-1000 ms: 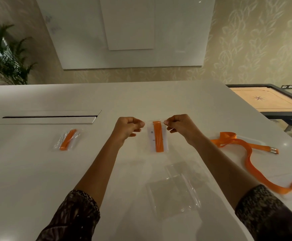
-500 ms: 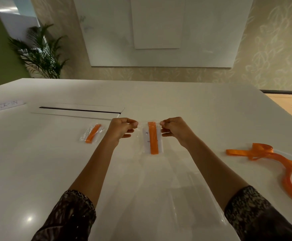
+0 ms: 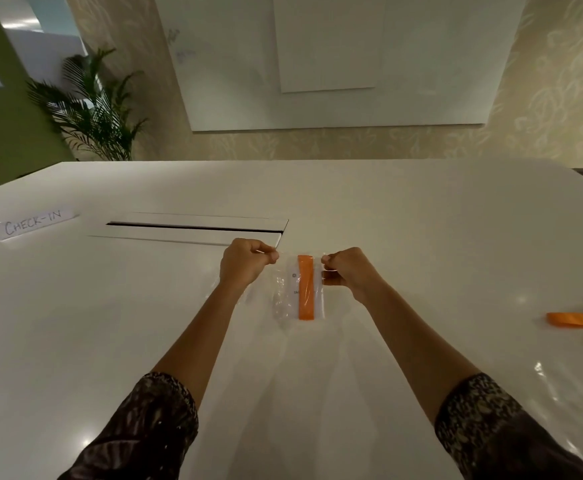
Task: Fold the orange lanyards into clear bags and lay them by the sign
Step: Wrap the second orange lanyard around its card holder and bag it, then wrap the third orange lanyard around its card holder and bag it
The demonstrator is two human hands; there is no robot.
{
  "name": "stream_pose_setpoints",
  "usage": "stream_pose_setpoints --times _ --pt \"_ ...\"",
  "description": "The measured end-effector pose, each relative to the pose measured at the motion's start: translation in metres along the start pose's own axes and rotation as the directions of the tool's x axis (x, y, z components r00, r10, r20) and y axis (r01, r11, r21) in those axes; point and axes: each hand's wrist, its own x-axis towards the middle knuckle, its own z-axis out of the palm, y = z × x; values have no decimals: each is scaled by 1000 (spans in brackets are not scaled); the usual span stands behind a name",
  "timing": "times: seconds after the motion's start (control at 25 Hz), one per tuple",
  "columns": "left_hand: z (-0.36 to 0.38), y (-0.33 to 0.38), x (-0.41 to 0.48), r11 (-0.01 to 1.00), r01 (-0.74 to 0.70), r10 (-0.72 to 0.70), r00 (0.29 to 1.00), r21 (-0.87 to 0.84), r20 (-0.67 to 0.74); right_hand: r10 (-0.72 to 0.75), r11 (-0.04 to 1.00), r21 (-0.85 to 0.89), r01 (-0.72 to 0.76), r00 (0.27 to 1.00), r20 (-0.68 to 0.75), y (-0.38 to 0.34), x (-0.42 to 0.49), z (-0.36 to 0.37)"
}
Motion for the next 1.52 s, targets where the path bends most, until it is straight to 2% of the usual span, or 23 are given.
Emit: stream_pose_setpoints --times 0.24,0.44,0.72,1.04,1.24,1.4,1.52 --pt "-3 -32 35 989 -34 33 999 143 8 34 999 9 -34 994 -102 9 23 36" --pt "13 -46 56 970 -60 62 998 235 -3 -46 986 -164 6 970 -240 22 38 47" --pt "29 -58 70 943 -79 73 997 323 29 -79 955 -298 -9 956 -282 32 43 49" --pt "40 -50 57 928 -144 152 988 342 4 -92 953 -303 10 962 -257 33 36 40" --pt "61 -24 28 934 -225 222 974 278 42 -200 903 -423 77 946 -256 30 21 16" --pt "87 7 -3 921 -319 291 945 226 146 -303 824 -555 114 917 -260 27 3 -18" --pt "112 36 -27 910 -373 329 916 183 232 -327 795 -597 104 903 -278 27 -13 -53"
